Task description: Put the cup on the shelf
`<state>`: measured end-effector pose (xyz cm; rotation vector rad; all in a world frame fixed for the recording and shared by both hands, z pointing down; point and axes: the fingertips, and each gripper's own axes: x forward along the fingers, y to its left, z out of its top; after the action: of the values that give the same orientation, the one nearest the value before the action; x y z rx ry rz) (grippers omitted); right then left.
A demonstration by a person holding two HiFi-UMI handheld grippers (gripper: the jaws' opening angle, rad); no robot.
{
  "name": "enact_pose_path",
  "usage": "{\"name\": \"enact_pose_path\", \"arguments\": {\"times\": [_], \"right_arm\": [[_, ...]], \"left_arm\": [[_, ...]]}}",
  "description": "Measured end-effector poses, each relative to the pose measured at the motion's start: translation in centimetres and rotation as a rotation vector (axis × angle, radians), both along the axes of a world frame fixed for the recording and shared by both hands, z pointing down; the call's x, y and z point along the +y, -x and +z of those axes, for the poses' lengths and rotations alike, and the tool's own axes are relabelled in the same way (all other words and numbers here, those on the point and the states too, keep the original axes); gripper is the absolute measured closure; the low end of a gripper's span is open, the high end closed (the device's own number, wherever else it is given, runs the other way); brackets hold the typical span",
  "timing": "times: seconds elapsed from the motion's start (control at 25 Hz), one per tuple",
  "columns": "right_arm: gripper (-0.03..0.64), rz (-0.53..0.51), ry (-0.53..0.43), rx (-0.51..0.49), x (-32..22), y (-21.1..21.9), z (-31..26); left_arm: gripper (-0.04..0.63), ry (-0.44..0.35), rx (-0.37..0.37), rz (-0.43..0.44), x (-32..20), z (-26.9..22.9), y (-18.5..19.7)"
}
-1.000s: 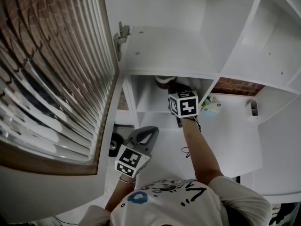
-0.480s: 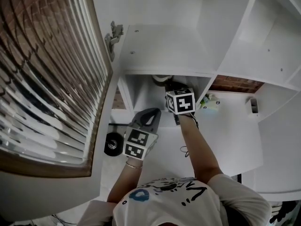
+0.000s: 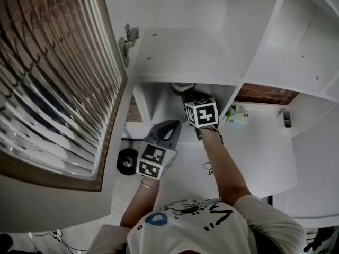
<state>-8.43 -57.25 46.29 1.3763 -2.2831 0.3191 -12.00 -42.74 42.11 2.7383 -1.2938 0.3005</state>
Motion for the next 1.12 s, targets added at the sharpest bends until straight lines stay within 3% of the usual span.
{"name": "enact_pose_path", "arguments": {"times": [0.16, 0.32, 0.52, 0.68, 0.8, 1.12], "right_arm": [[0.468, 0.037, -0.045, 0.061, 0.7, -1.3, 0.0], [0.467, 0.025, -0.122, 0.016, 4.3, -1.9, -2.1], [0.471, -0.067, -0.215, -0.151, 9.6, -1.1, -5.4], [0.555, -0.089, -0.248, -0.354, 13.1, -1.4, -7.9], [0.560, -0.106, -0.238, -0.435, 15.0, -1.6, -8.8], [0.571, -0.238, -0.128, -0.522, 20.6, -2.0, -7.9]], "left_arm": [[0.581, -0.003, 0.005, -0.008, 0.5, -0.1, 0.2], [0.581, 0.012, -0.004, -0.016, 2.1, 0.2, 0.1], [0.581, 0.018, -0.005, -0.008, 3.4, 0.5, 0.0], [0.581, 0.023, 0.011, 0.003, 4.7, 0.6, -0.4], [0.581, 0.024, 0.015, 0.016, 5.8, 0.7, -0.7], [0.581, -0.016, 0.039, 0.085, 9.4, -0.2, -2.0]]}}
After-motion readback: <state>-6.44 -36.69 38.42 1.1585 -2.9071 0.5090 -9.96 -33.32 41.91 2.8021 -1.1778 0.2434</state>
